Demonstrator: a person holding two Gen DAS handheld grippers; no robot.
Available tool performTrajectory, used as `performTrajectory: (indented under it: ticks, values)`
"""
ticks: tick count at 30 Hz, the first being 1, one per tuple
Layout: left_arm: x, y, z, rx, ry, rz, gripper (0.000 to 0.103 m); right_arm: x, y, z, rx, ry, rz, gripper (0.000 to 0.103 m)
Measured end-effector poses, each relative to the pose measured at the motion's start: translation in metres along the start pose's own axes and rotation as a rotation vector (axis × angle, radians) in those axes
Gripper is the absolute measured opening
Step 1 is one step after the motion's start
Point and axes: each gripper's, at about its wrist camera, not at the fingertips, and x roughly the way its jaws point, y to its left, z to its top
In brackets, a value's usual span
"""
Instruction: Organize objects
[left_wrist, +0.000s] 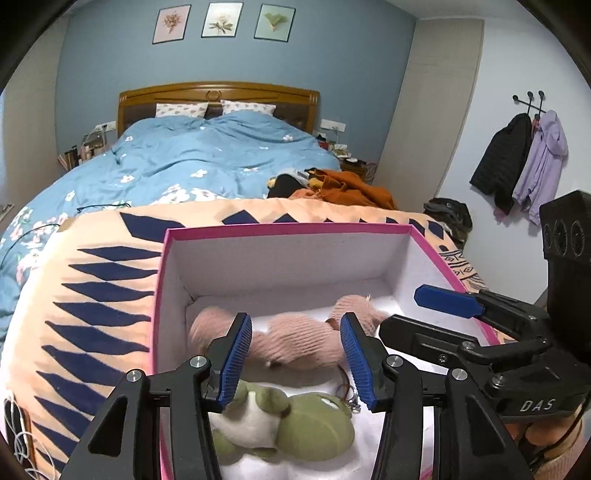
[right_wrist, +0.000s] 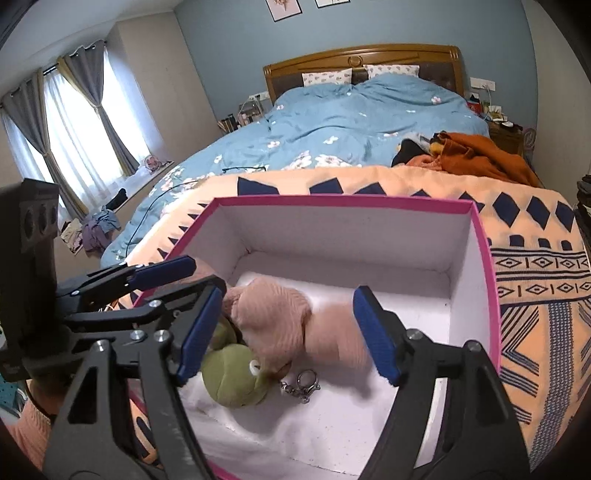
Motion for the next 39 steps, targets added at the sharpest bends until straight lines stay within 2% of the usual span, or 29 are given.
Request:
performTrajectory:
  ticks: [3,4,10,19,23,27,30,35,39]
  values:
    - [-0.011,-0.001,-0.004,0.003,-0.031,-0.003,0.053,-0.002,0.001,-0.005,-0.011,-0.001,-0.004,0.075]
    - [-0.015,-0.001,-0.005,0.002,-0.044,-0.008,0.058,-0.004,0.001,-0.007,-0.011,0.000,-0.001,0.075]
    - [-0.053,-0.006,-0.020,0.008,-0.125,-0.081,0.072,-0.023,0.005,-0.019,-0.005,-0.028,0.033,0.075]
    - [-0.100,-0.023,-0.077,0.061,-0.142,-0.184,0.073,-0.073,0.018,-0.049,-0.053,-0.074,0.116,0.077]
    - [-0.105,-0.034,-0.108,0.068,-0.101,-0.234,0.073,-0.101,0.024,-0.071,-0.094,-0.086,0.135,0.077]
    - [-0.099,-0.049,-0.143,0.078,-0.023,-0.278,0.073,-0.120,0.026,-0.101,-0.119,-0.076,0.149,0.080]
    - [-0.095,-0.062,-0.166,0.095,0.030,-0.302,0.073,-0.125,0.021,-0.128,-0.115,-0.043,0.120,0.080]
    - [-0.094,-0.078,-0.188,0.120,0.084,-0.335,0.073,-0.125,0.002,-0.170,-0.052,0.037,0.089,0.080]
    - [-0.092,-0.082,-0.199,0.100,0.114,-0.373,0.073,-0.124,-0.009,-0.191,0.006,0.070,0.089,0.080]
